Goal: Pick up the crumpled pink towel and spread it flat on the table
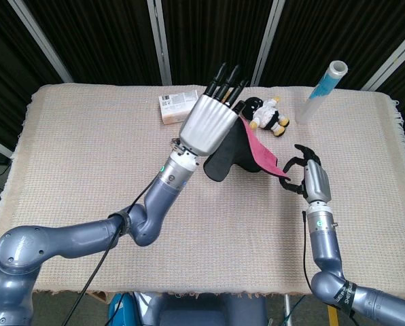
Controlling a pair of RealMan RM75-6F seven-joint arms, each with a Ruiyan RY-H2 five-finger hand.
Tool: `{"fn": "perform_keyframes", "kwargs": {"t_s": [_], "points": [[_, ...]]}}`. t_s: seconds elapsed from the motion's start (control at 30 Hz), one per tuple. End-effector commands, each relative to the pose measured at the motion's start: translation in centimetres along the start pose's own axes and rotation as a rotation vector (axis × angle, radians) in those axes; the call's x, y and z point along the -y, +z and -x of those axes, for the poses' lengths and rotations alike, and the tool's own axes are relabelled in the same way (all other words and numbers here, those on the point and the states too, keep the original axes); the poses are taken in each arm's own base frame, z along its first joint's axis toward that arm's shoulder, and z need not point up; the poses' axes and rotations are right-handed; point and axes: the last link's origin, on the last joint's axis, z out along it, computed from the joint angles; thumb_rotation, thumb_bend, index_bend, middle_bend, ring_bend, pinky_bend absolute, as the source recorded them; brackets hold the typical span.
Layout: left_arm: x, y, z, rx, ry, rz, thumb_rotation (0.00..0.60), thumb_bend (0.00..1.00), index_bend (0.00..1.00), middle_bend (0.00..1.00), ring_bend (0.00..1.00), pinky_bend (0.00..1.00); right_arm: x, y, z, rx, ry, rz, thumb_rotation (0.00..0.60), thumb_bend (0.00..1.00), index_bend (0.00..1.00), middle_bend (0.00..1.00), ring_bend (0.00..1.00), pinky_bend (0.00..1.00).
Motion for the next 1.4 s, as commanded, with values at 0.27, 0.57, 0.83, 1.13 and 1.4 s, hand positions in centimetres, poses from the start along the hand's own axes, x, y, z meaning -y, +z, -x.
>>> {"fn": "perform_keyframes", "kwargs": {"t_s": [0.27, 0.57, 0.83, 1.13, 1.4], "points": [[6.6, -4.1, -0.1, 0.026, -0.053, -0.071, 0.600, 0.53, 0.61, 0.18, 0.00, 0.00, 2.8, 1.3, -2.1, -0.084, -0.029, -0.056, 0.600, 0.54, 0.66, 0.15, 0.00, 0.00], [10.1, -6.4, 1.2, 0.080, -0.093, -0.137, 0.600, 0.53, 0.61, 0.18, 0.00, 0.00, 4.7, 2.6, -2.1, -0.115, -0.076, -0.074, 0.600, 0.54, 0.66, 0.15, 0.00, 0.00], [10.1, -6.1, 2.9, 0.108, -0.136, -0.170, 0.600, 0.53, 0.62, 0.19, 0.00, 0.00, 6.0, 5.0, -2.6, -0.154, -0.095, -0.058, 0.600, 0.54, 0.66, 0.15, 0.00, 0.00], [7.5, -3.6, 4.5, 0.083, -0.204, -0.194, 0.600, 0.54, 0.62, 0.20, 0.00, 0.00, 8.4, 7.4, -4.2, -0.220, -0.096, -0.085, 0.600, 0.54, 0.66, 0.15, 0.00, 0.00], [5.7, -3.6, 6.2, 0.088, -0.235, -0.194, 0.600, 0.54, 0.62, 0.20, 0.00, 0.00, 8.4, 8.4, -5.6, -0.266, -0.115, -0.089, 0.600, 0.54, 0.66, 0.15, 0.00, 0.00]]}}
